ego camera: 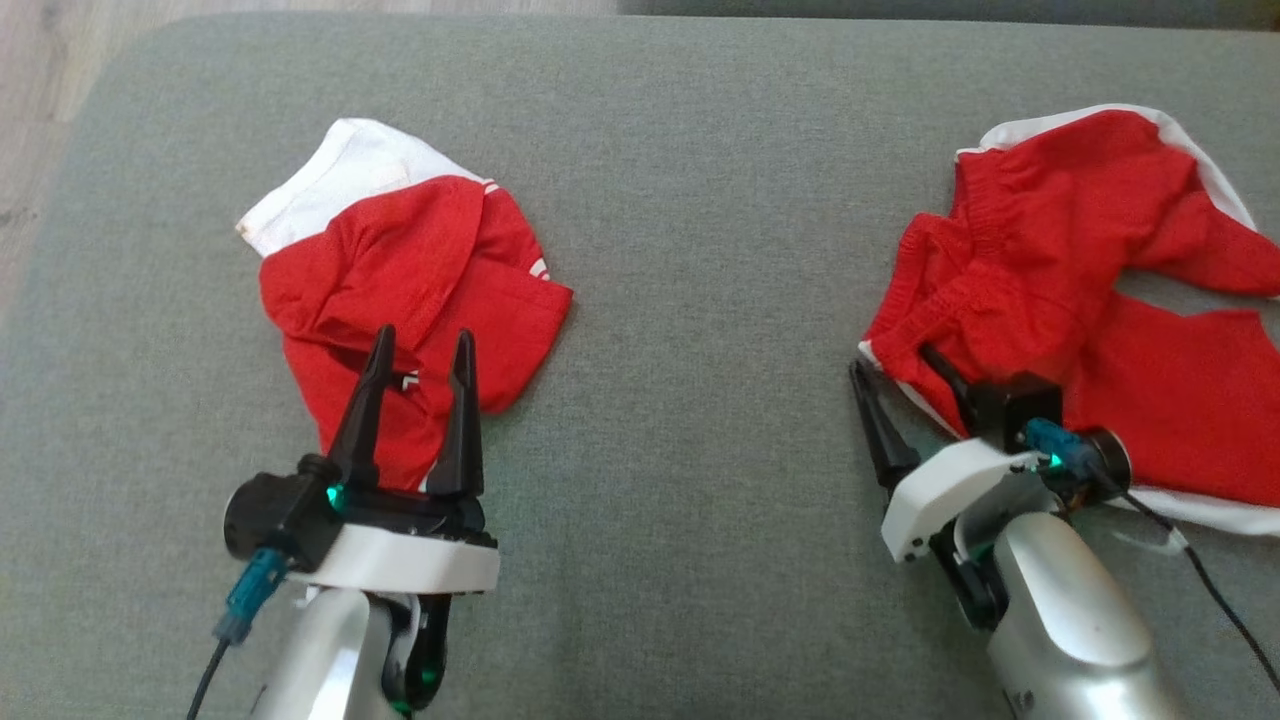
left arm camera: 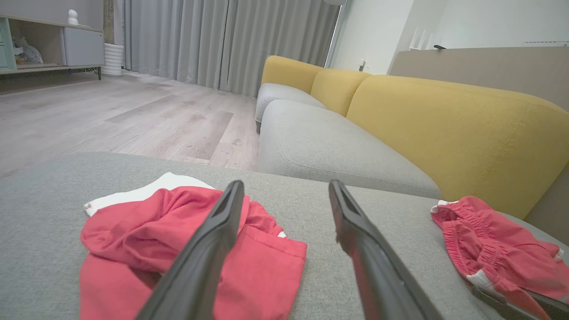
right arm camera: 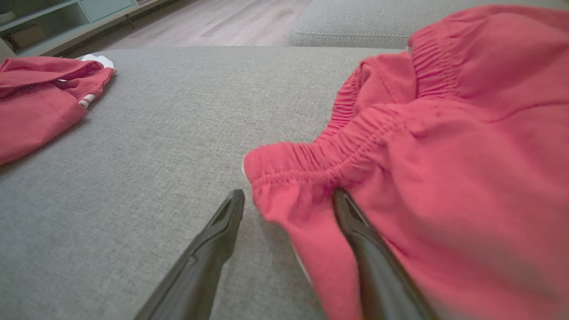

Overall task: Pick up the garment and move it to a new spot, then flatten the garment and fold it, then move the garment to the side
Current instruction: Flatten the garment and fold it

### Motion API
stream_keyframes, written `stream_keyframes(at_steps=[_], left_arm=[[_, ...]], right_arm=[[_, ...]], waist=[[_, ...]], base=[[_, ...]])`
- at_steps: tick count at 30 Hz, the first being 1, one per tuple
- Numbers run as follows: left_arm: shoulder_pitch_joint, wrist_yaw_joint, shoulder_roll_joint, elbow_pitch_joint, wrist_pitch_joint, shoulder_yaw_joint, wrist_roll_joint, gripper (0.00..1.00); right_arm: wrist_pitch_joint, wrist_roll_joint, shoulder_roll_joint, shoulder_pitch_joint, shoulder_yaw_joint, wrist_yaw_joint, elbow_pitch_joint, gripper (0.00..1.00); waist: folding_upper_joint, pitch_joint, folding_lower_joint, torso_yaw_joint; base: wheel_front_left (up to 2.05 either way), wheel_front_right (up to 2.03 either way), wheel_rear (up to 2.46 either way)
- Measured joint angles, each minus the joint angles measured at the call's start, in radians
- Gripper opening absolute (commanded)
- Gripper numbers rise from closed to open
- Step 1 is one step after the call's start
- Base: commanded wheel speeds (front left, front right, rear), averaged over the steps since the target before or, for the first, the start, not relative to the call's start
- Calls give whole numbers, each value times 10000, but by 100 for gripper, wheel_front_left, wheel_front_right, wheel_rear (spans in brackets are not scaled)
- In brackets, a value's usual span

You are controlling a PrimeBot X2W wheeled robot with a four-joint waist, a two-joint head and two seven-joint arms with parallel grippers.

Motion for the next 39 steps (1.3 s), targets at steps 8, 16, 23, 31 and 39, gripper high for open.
stream_keyframes(at_steps=[8, 16, 23, 31, 39], left_arm=[[-176, 0, -8, 8, 0, -15, -2, 100], [-181, 0, -8, 59, 0, -12, -61, 100], [-175, 10, -8, 107, 0, -12, -59, 100], [-156, 13, -8, 109, 0, 19, -40, 100], [-89, 13, -6, 84, 0, 171, -42, 100]], right_arm=[[-688, 1047, -84, -749, 732, 0, 790, 0], [-1034, 2376, -104, -912, 2399, 0, 558, 0], [-976, 3971, -259, -909, 4531, 0, 38, 0], [-1026, 4180, -617, -932, 4692, 0, 136, 100], [-1256, 3684, -1062, -509, 2963, 0, -784, 100]], waist=[[0, 99, 0, 19], [0, -28, -1, -111], [0, -291, -1, -284], [0, -460, -1, -541], [0, -780, -2, -1041]], base=[[0, 0, 0], [0, 0, 0], [0, 0, 0], [0, 0, 0], [0, 0, 0]])
